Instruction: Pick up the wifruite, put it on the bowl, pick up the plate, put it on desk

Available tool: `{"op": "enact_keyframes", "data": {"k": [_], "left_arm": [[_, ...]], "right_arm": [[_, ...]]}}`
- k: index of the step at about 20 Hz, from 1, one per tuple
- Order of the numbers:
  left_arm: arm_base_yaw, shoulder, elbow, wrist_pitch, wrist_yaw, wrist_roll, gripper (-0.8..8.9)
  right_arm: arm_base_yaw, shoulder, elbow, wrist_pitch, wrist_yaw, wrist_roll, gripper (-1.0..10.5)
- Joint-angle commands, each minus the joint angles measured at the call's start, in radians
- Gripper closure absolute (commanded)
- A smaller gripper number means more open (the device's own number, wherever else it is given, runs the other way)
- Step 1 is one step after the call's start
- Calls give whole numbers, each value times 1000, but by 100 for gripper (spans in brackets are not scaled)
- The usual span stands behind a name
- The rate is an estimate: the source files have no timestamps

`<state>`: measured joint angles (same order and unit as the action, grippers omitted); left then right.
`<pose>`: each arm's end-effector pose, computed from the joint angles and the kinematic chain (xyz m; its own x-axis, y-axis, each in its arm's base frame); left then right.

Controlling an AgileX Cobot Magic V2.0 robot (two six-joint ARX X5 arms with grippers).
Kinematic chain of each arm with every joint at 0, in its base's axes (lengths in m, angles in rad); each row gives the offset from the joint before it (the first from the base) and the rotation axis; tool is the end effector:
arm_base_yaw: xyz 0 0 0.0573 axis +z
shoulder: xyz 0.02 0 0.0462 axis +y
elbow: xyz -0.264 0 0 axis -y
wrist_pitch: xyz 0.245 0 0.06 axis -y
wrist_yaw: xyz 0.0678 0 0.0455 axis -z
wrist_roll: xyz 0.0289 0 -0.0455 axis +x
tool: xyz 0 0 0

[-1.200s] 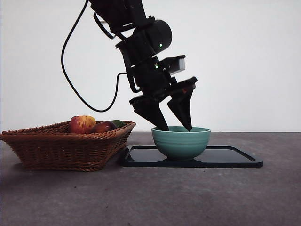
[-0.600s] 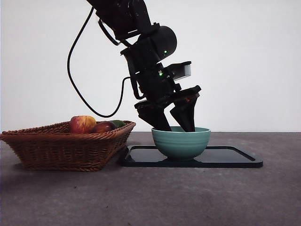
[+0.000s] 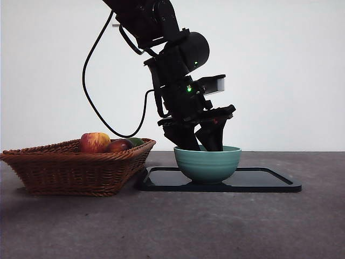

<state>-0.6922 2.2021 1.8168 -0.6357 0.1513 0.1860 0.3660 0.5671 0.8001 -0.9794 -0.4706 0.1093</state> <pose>0.3635 -0.3070 0.1980 0.3015 -0.4457 -0.8429 0.8010 0.5979 -0.0297 0.0799 0.0446 0.2967 0.4487 0.6576 -0.6052 -0.5569 0.7354 0.3861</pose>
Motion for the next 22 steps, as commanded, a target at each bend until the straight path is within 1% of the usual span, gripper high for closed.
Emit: {"op": "enact_keyframes", "data": {"k": [1, 5, 9, 14, 15, 18, 20, 22], "left_arm": [[-11, 28, 32, 0, -6, 5, 607], [-6, -38, 42, 5, -5, -25, 605], [4, -185, 42, 1, -5, -95, 605], [27, -437, 42, -69, -6, -254, 605], [35, -484, 42, -97, -19, -280, 605], [67, -594, 41, -193, -125, -315, 604], [96, -655, 39, -246, -148, -333, 605], [127, -710, 33, -290, -198, -349, 605]], "right_arm": [[5, 4, 10, 10, 1, -5, 730], [5, 4, 10, 10, 7, -5, 730], [5, 4, 10, 10, 7, -6, 730], [5, 4, 10, 10, 7, -6, 730], [5, 4, 10, 10, 7, -6, 730], [5, 4, 10, 10, 7, -6, 730], [5, 4, 10, 10, 7, -7, 730], [5, 4, 10, 11, 8, -11, 730]]}}
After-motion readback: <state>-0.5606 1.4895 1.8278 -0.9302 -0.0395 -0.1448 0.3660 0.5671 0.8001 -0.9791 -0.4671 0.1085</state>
